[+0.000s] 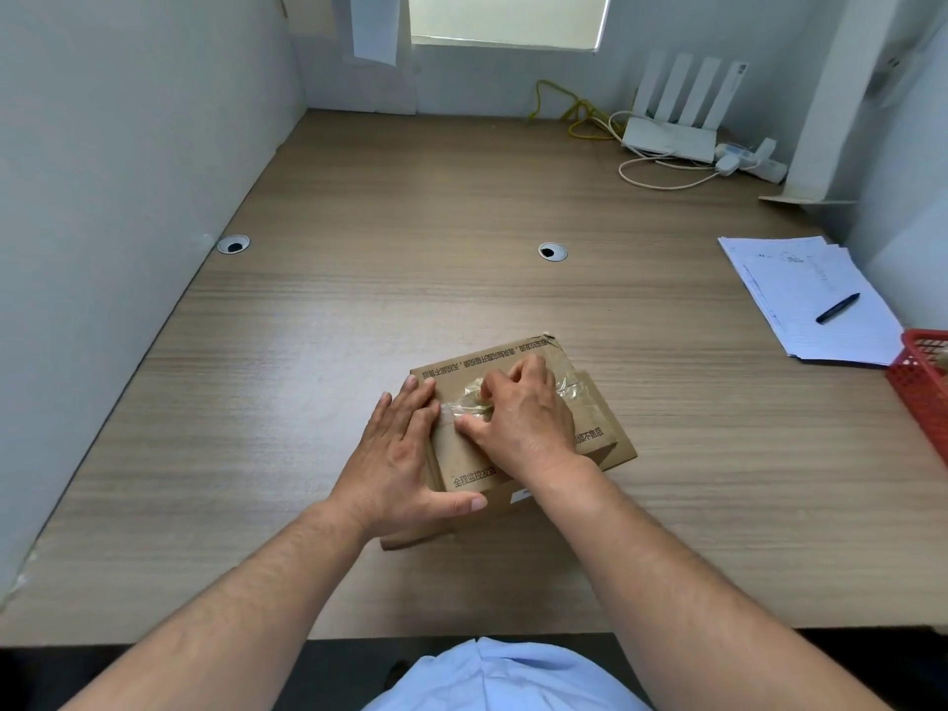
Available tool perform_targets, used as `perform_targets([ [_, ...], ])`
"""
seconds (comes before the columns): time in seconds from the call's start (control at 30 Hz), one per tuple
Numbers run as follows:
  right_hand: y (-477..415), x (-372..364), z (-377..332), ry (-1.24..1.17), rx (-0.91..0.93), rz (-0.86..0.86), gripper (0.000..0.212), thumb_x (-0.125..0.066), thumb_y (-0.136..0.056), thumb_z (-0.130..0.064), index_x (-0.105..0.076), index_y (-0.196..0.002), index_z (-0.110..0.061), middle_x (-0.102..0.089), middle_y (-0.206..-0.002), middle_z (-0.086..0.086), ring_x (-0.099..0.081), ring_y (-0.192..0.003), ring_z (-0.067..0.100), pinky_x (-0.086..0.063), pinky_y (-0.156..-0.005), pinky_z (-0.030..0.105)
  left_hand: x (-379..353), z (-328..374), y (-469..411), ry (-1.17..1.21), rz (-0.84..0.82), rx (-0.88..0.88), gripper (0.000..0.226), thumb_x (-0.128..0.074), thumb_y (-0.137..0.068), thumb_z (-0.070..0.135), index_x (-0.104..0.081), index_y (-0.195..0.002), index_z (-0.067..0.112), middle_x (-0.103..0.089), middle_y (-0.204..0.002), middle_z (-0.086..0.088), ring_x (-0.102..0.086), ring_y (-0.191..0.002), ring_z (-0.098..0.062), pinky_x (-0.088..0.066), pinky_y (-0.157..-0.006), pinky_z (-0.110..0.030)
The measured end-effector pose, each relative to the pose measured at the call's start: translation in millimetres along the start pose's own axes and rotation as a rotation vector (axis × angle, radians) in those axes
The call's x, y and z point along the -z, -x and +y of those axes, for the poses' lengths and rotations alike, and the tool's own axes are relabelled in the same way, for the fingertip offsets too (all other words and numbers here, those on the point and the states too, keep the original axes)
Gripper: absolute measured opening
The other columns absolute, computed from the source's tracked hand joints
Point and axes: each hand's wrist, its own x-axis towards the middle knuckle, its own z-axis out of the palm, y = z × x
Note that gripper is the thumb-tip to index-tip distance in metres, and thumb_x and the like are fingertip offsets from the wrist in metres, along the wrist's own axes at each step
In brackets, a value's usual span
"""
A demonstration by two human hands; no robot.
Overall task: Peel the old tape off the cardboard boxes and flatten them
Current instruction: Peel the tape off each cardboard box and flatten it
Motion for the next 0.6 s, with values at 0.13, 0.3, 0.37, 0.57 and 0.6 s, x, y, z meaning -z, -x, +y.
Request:
perform_targets([
  [0.13, 0.4, -2.0, -4.3, 0.049, 0.095, 0.023, 0.034, -0.06, -0.087, -0.042, -0.055, -0.109, -0.017, -0.051, -0.112, 0.008, -0.047, -0.108, 0.026, -0.04, -0.08, 0.033, 2.4, 1.0, -2.4, -0.01, -0.034, 0.008, 0.135, -0.039, -0.048, 0.095, -0.022, -0.149, 0.008, -0.002, -0.161, 0.002, 0.015, -0.145, -0.005, 0.006, -0.12, -0.031],
  [0.3, 6.3, -10.6, -12.5, 0.162, 0.198, 0.102, 0.019, -0.043, -0.095, -0.015, -0.05, -0.11, -0.008, -0.058, -0.108, 0.011, -0.058, -0.096, 0.029, -0.036, -0.067, 0.032, 5.5, 2.2, -3.2, -0.047, -0.047, 0.025, 0.133, -0.044, -0.048, 0.092, -0.024, -0.149, 0.008, -0.007, -0.161, 0.003, 0.008, -0.146, -0.006, 0.004, -0.12, -0.028],
  [0.37, 3.4, -8.7, -10.6, 0.148, 0.17, 0.113, 0.02, -0.039, -0.093, -0.009, -0.045, -0.112, -0.006, -0.061, -0.104, 0.013, -0.062, -0.09, 0.032, -0.033, -0.064, 0.032, 7.9, 3.4, -4.9, -0.092, -0.056, 0.024, 0.136, -0.039, -0.046, 0.095, -0.025, -0.149, 0.009, -0.01, -0.16, 0.004, 0.003, -0.147, -0.008, 0.002, -0.12, -0.028],
  [0.57, -6.2, -5.3, -1.3, 0.015, 0.06, 0.101, 0.027, -0.039, -0.089, -0.004, -0.04, -0.116, -0.006, -0.061, -0.103, 0.015, -0.061, -0.09, 0.035, -0.033, -0.067, 0.032, 16.0, 10.6, -10.9, -0.177, -0.055, 0.04, 0.139, -0.028, -0.038, 0.101, -0.031, -0.144, 0.011, -0.019, -0.156, 0.003, -0.01, -0.145, -0.013, -0.006, -0.119, -0.027],
  [0.6, -7.4, -5.1, 2.8, 0.0, 0.025, 0.105, 0.027, -0.039, -0.089, -0.003, -0.042, -0.115, -0.006, -0.061, -0.104, 0.015, -0.06, -0.091, 0.035, -0.033, -0.068, 0.031, 17.0, 11.9, -11.7, -0.183, -0.053, 0.037, 0.137, -0.03, -0.039, 0.1, -0.032, -0.143, 0.011, -0.021, -0.155, 0.003, -0.013, -0.144, -0.013, -0.008, -0.119, -0.028],
])
